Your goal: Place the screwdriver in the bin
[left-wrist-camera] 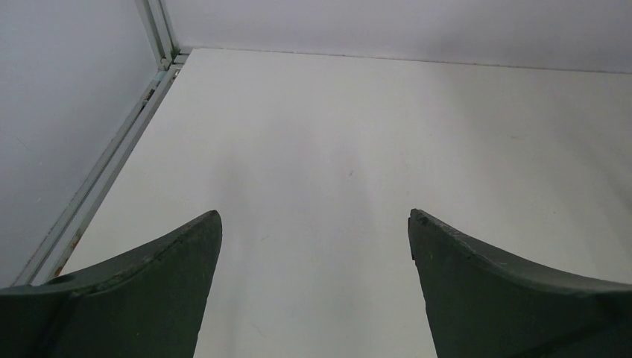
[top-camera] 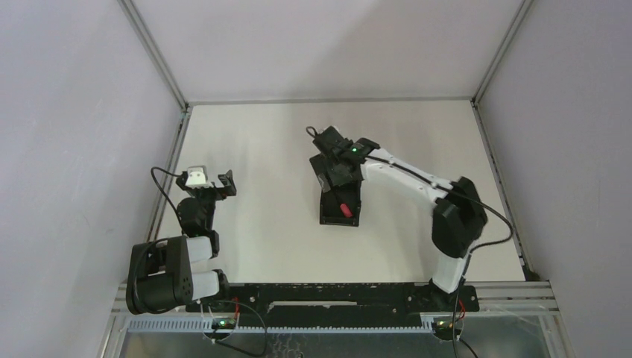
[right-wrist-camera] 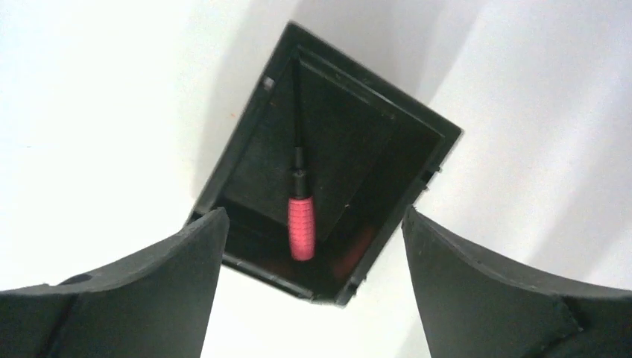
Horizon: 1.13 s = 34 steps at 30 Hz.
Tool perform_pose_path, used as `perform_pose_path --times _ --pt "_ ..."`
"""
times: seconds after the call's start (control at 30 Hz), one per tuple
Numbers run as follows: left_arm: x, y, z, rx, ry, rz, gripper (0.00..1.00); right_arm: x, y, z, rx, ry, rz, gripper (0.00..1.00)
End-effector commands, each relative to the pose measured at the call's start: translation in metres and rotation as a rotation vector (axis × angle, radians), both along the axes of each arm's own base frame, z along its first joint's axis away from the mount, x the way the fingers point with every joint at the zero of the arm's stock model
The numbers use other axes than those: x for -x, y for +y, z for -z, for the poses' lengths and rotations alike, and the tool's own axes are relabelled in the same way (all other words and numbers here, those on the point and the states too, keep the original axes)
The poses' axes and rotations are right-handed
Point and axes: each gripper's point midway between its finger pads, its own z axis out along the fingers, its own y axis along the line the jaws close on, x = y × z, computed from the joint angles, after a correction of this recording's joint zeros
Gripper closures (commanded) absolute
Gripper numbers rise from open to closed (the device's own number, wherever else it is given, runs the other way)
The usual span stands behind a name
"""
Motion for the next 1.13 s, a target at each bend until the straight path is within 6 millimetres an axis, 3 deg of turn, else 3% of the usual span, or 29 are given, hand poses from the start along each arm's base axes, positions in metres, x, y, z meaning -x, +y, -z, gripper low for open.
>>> perform_pose_path --times 0.0,0.2,0.3,0.4,0.6,0.77,0.93,1.1 --pt "0.000 0.000 -0.007 -0.008 -0.028 0.001 0.00 -0.007 0.004 -0.111 -0.172 -0.238 -0.011 0.01" --pt "0.000 0.000 -0.007 -0.008 -0.028 0.002 0.00 -0.002 -0.026 -0.166 -0.276 -0.424 -0.044 0.00" --pt "0.000 -0.001 -0.007 -0.006 -0.027 0.003 0.00 -0.004 -0.058 -0.179 -0.329 -0.483 0.037 0.00" --pt "0.000 0.000 -0.007 -0.008 -0.029 0.002 0.00 -0.003 -0.095 -0.180 -0.387 -0.514 0.151 0.00" --pt "0.000 -0.001 -0.006 -0.007 -0.026 0.003 0.00 0.008 -0.160 -0.130 -0.427 -0.560 0.329 0.00" --pt "0.000 0.000 -0.007 -0.008 -0.029 0.003 0.00 0.025 -0.193 -0.074 -0.457 -0.548 0.469 0.00" --pt "0.000 -0.001 -0.007 -0.008 -0.029 0.003 0.00 0.036 -0.206 -0.040 -0.438 -0.527 0.554 0.00" --pt "0.000 0.000 -0.007 -0.008 -0.028 0.002 0.00 0.037 -0.200 -0.030 -0.441 -0.521 0.511 0.00"
